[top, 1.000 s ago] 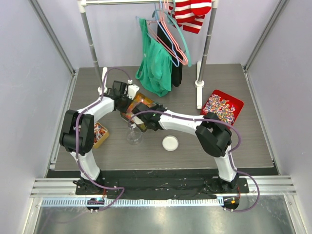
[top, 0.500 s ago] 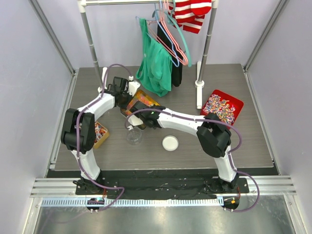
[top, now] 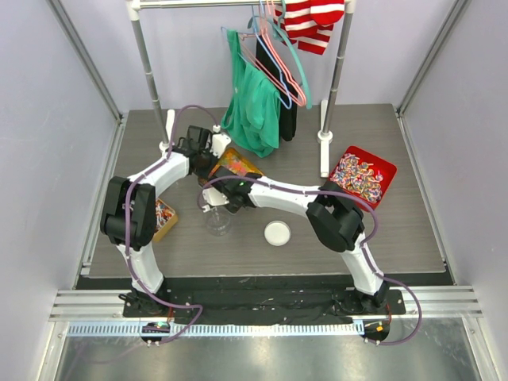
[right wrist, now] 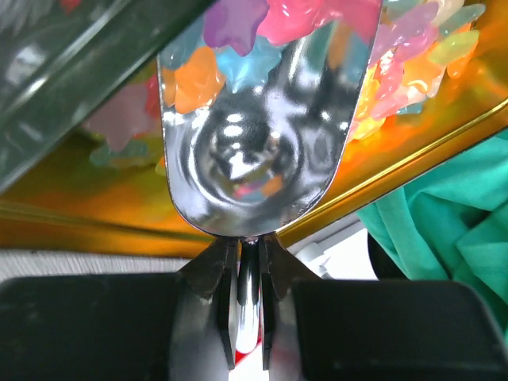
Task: Pack the candies
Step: Scoop the fake candies from the storage box.
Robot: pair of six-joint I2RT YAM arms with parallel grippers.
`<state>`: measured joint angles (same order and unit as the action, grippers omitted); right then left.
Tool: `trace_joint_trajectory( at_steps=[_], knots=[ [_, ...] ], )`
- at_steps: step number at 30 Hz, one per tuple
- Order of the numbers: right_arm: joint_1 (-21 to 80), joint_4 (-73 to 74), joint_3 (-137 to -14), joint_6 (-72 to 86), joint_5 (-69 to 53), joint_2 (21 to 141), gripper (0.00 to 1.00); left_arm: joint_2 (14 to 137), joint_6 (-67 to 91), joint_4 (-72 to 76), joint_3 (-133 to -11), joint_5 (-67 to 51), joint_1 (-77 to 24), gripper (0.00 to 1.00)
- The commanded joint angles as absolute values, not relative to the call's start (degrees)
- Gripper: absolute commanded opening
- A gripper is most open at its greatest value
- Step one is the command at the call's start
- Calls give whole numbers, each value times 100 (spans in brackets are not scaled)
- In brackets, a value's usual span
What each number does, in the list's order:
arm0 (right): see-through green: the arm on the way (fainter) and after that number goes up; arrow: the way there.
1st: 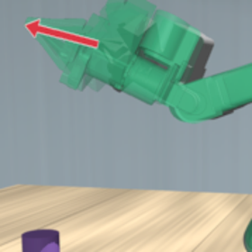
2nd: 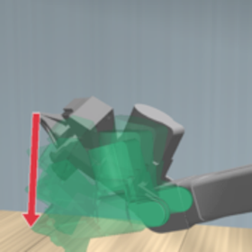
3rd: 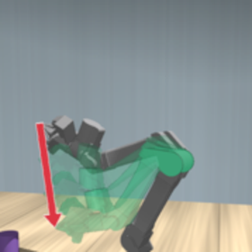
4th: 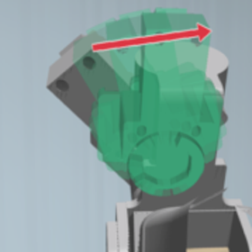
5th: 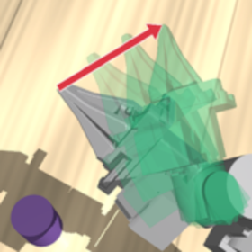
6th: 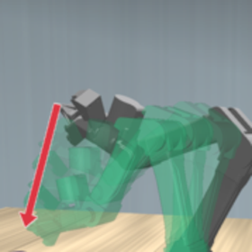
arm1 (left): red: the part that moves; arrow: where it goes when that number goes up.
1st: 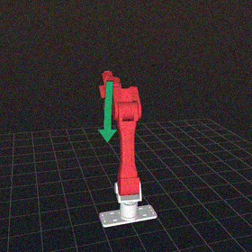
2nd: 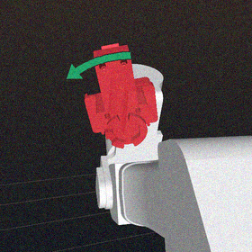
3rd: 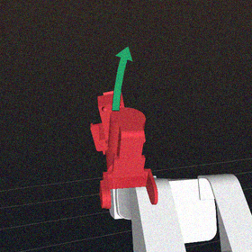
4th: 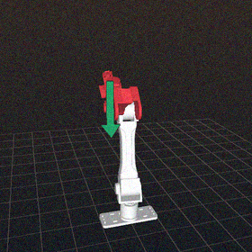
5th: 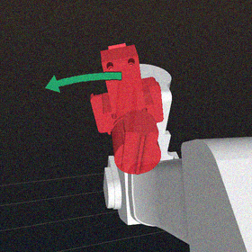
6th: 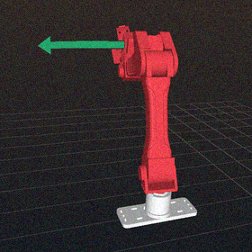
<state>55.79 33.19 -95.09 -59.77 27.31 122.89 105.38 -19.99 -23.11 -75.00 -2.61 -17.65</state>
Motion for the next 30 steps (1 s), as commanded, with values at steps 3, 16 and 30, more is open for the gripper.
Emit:
trace_joint_trajectory(
  at_steps=[3, 16, 30],
  knots=[
    [5678, 3401, -9712, -5354, 2145, 12507, 1, 10327, -1705, -1872, -7980, -580, -1872, 0],
    [5231, 3243, -9607, -3947, 713, 12007, 1, 10345, -1573, -1828, -7761, -536, -1863, 0],
    [4860, 2909, -8622, -3744, 299, 10768, 1, 10476, -1257, -1600, -7699, -343, -1784, 0]
  ],
)
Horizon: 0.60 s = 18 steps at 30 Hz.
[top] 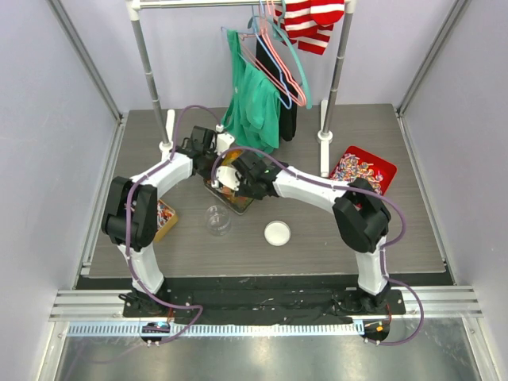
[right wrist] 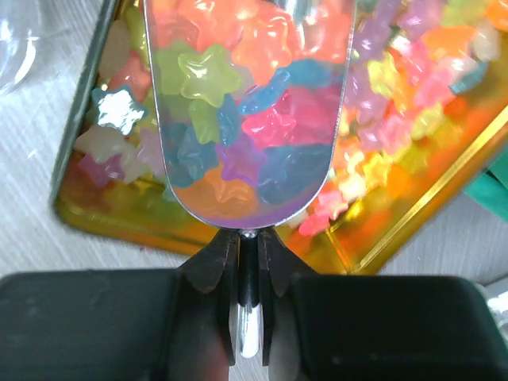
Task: Pack the candies
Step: Scoop the fake candies from the storage box.
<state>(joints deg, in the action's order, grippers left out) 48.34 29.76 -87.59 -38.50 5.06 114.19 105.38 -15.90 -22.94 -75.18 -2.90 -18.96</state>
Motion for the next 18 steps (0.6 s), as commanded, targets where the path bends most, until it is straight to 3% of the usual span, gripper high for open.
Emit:
trace_joint_trajectory(
  at_steps=[1, 18],
  knots=[
    [4860, 2909, -8579, -3762, 334, 10706, 1, 10503, -1239, -1591, -7708, -325, -1775, 0],
    [5299, 3779, -8227, -4086, 1010, 9888, 1, 10600, -1099, -1520, -7594, -193, -1600, 0]
  ],
)
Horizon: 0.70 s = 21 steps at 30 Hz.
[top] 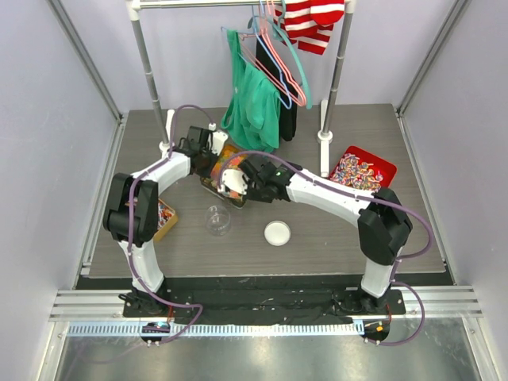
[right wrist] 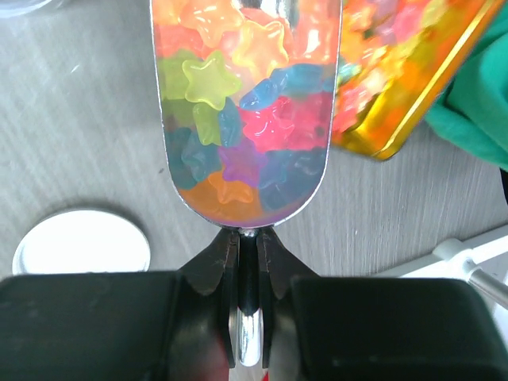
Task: Pack the candies
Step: Scoop the fake candies from the storage box, then place the fake candies in the packing bottle.
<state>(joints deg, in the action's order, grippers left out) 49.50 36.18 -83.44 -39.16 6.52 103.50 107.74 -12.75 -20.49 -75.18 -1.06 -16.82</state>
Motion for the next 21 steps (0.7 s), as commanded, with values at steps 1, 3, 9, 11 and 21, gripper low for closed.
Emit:
trace_joint_trajectory(
  at_steps=[1, 3, 9, 11, 21],
  knots=[
    [5369, 3779, -8157, -4113, 1167, 9844, 1, 10600, -1099, -1521, -7594, -202, -1582, 0],
    [5607, 3840, -8121, -4157, 1309, 9782, 1, 10617, -1107, -1547, -7585, -220, -1547, 0],
    [6090, 4008, -8103, -4289, 1748, 9765, 1, 10731, -1125, -1652, -7594, -255, -1503, 0],
    [6170, 4052, -8130, -4385, 1985, 9791, 1, 10758, -1125, -1679, -7611, -272, -1485, 0],
    [6600, 4052, -8200, -4842, 2979, 10090, 1, 10951, -1160, -1758, -7629, -273, -1477, 0]
  ],
)
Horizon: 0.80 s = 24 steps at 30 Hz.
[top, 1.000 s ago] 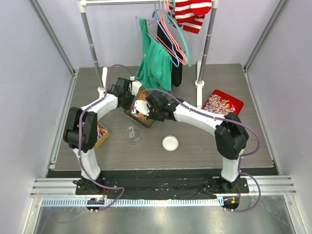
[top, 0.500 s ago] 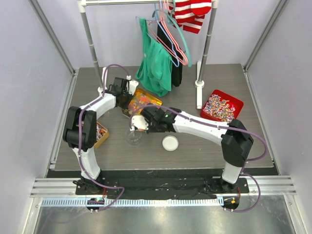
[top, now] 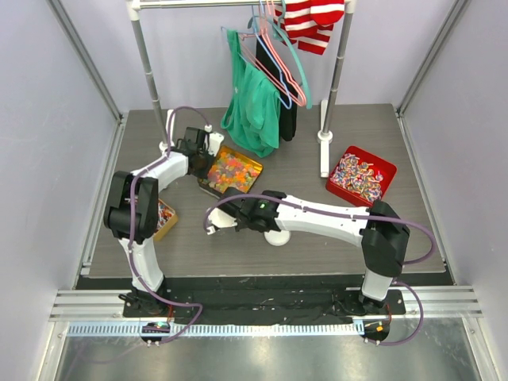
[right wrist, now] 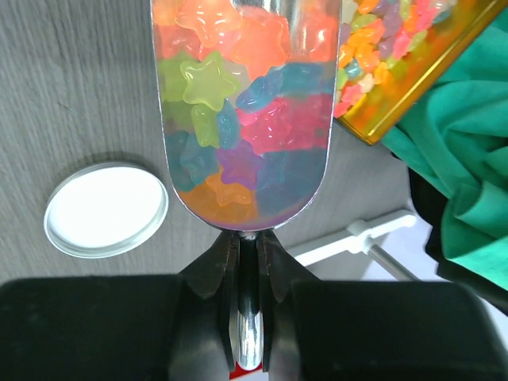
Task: Pack the candies
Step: Place the fake candies in the packing bottle.
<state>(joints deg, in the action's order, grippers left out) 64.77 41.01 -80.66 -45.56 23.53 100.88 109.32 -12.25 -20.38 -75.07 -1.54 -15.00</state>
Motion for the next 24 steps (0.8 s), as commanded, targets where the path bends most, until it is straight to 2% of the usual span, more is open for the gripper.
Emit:
trace_joint_trajectory(
  at_steps=[1, 24],
  knots=[
    [6618, 4043, -8209, -4878, 3023, 10116, 1, 10969, -1169, -1758, -7638, -290, -1477, 0],
    [7014, 3525, -8191, -5765, 4078, 10635, 1, 11215, -1125, -1828, -7690, -422, -1476, 0]
  ],
)
